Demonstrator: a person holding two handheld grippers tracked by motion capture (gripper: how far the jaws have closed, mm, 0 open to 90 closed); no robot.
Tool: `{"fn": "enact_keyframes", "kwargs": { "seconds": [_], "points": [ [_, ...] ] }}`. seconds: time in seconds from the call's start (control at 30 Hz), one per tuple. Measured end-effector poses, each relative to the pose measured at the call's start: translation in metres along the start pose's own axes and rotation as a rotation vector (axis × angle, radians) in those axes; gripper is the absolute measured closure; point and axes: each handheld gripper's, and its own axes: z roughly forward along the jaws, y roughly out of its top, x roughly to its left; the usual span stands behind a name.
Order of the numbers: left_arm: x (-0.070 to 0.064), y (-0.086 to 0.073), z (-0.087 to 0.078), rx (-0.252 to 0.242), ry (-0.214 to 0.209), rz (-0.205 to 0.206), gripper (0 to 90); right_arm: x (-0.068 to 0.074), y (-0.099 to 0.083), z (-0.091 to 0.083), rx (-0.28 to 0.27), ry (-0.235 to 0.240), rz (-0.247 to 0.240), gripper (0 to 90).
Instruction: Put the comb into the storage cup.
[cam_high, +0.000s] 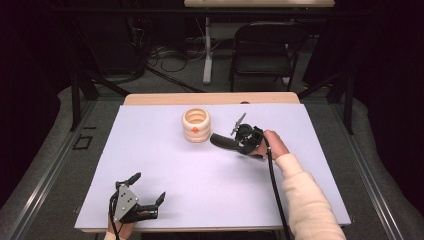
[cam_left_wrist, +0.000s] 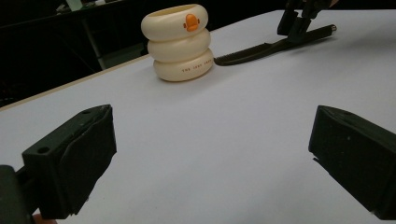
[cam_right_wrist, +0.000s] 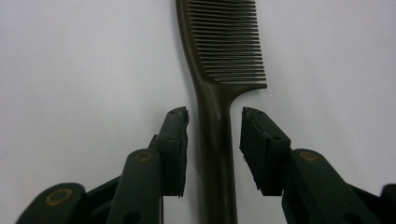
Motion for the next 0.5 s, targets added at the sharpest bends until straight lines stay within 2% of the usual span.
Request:
{"fn": "enact_keyframes", "kwargs": {
  "seconds": [0.13,0.5],
  "points": [
    [0.0003,-0.0001,-0.0002,0.0,0.001,0.001,0.8,0.0007,0.0034,0.0035,0.022,0.001,-0.016,65.0],
    [0.0003,-0.0002,-0.0002,0.001,0.0,0.002,0.8,-0.0001,0.005,0.0106,0.063,-0.005,-0.003,67.0]
  ]
}}
